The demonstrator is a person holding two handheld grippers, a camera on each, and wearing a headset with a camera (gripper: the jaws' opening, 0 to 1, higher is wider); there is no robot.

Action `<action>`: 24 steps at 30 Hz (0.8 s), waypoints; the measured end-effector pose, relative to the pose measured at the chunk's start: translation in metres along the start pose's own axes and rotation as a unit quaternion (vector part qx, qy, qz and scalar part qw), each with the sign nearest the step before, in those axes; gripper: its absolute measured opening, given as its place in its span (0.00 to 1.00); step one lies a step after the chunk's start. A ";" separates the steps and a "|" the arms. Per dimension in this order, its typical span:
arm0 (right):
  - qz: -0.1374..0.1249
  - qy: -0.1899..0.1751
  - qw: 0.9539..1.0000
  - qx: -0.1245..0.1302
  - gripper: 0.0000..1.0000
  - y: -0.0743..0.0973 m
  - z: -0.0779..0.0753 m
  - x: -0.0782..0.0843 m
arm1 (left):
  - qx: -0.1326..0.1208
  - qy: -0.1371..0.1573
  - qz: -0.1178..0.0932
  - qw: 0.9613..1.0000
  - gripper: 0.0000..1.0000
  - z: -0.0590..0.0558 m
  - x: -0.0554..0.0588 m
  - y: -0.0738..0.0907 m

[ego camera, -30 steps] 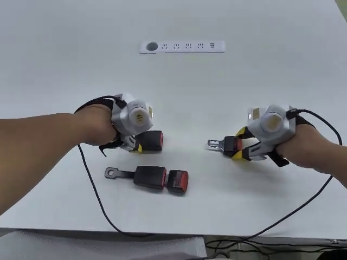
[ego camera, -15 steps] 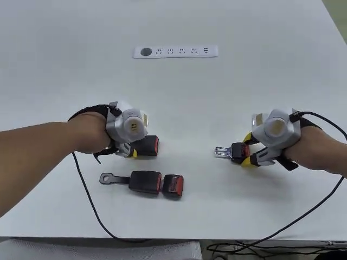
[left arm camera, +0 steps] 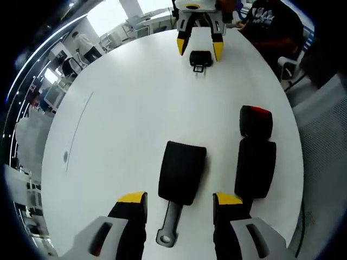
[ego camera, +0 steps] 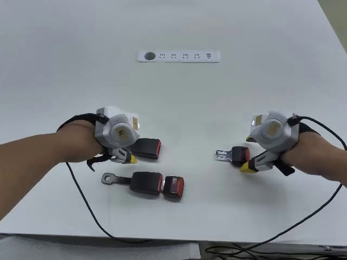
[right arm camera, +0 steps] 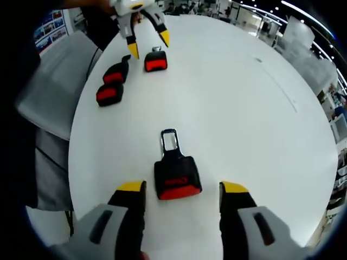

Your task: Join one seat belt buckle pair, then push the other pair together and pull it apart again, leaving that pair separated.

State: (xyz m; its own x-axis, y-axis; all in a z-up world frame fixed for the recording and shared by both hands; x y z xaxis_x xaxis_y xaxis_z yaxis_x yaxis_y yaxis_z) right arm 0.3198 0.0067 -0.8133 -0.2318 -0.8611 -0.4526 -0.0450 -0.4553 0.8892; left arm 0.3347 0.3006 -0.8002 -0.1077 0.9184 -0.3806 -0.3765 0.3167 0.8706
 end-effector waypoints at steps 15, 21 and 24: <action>-0.132 -0.048 0.989 0.048 0.80 0.037 0.059 -0.015 | -0.065 0.146 -0.066 0.985 0.71 -0.041 0.021 0.090; -0.147 -0.068 0.984 0.074 0.91 0.053 0.074 -0.010 | -0.085 0.200 -0.066 0.974 0.84 -0.057 0.040 0.112; -0.158 -0.082 0.981 0.079 0.95 0.058 0.079 -0.010 | -0.114 0.237 -0.061 0.963 0.90 -0.056 0.054 0.120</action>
State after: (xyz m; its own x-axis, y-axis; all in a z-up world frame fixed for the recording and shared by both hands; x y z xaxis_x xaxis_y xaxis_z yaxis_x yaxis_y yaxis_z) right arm 0.2430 0.0069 -0.7523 -0.3341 -0.6294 -0.7016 -0.2859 -0.6417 0.7117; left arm 0.2324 0.3755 -0.7335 -0.4373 0.6487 -0.6229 -0.6001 0.3054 0.7393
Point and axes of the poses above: the centre of the closed fingertips' face, and the gripper's own axes: y roughly backward along the fingers, z roughly to its left, x roughly out of its underside, the point moved 3 cm from there along y, roughly backward along the fingers, and after that the axes turned 7 degrees about -x, right-handed, at the moved point
